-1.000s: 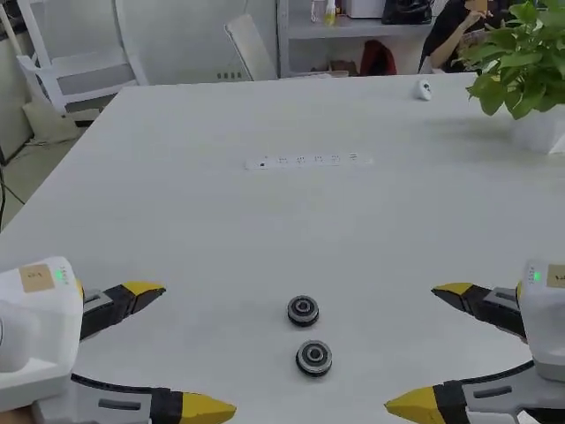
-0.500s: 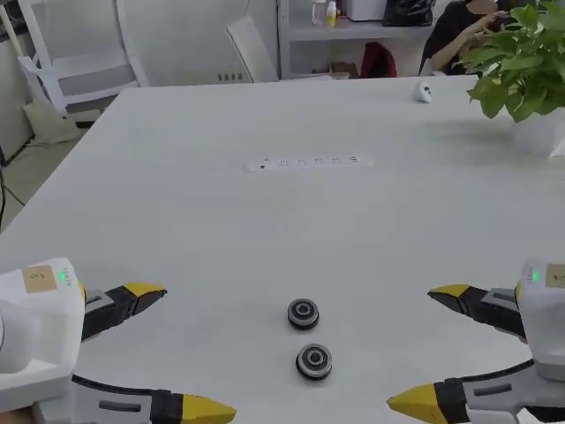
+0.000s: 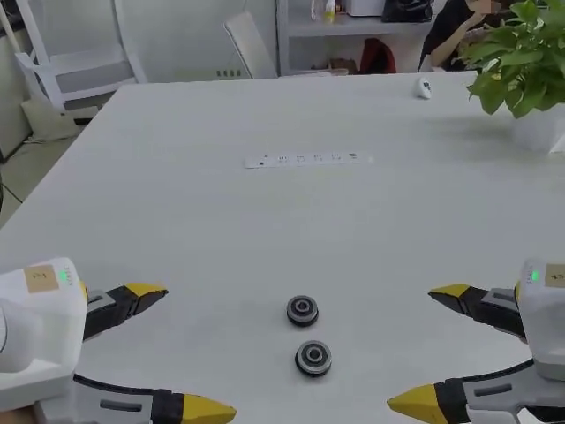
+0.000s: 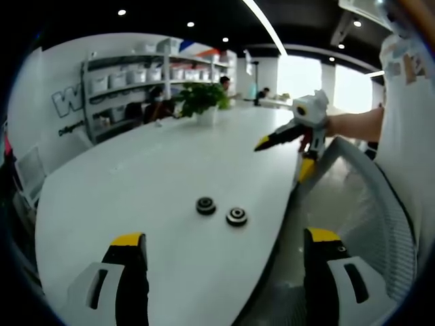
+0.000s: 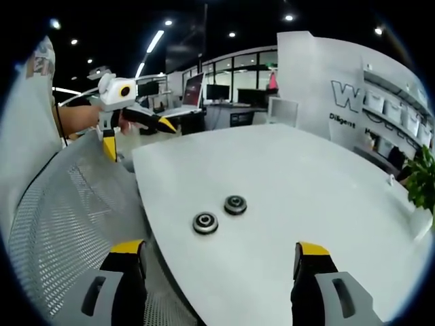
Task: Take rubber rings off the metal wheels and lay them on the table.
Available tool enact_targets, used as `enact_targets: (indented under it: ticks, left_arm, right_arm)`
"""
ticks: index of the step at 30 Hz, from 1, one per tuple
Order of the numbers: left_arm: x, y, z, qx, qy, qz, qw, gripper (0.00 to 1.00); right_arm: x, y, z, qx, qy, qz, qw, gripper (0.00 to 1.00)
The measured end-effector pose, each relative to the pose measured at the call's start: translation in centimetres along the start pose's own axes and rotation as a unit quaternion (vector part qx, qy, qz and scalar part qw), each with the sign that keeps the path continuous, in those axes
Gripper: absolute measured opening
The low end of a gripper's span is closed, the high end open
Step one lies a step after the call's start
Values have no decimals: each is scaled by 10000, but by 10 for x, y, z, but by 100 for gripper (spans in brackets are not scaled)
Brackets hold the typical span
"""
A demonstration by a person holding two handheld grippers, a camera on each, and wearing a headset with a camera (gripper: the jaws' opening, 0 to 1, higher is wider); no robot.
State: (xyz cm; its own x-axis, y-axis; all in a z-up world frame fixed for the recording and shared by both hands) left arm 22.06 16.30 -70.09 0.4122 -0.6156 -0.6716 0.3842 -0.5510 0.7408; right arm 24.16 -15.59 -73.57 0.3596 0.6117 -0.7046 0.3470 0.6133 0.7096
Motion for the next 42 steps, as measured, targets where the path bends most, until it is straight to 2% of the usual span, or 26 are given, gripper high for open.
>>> enact_targets:
  ticks: [14,19,36,39,42]
  left_arm:
    - [-1,0,-2,40,25,-24,10000,97]
    - [0,2,-3,98,-24,-90,9999,95]
    - [8,20,-21,354,-19,-95,9993,91]
    - [11,25,-24,320,-97,-42,9994,90]
    - [16,27,-25,380,-125,-89,9992,88]
  right_arm:
    - [1,3,2,-97,26,-14,9999,87]
    - [2,5,4,-111,30,-3,9999,87]
    - [7,16,17,-250,42,45,9997,84]
    - [10,17,20,-287,63,29,9996,83]
    - [12,20,22,-324,69,25,9994,83]
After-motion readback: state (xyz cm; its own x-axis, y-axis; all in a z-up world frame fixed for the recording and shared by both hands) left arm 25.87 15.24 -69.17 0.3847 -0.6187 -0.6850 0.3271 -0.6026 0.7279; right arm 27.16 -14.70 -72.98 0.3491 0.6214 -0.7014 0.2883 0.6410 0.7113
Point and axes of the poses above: the centre of the closed fingertips' face, and the gripper's own axes: x roughly forward along the fingers, z roughly to its right, y roughly out of its top, the point moved 9 cm from there along -x, roughly backward along the fingers, and after that the axes turned 12 degrees about -z, right-handed, at the moved point
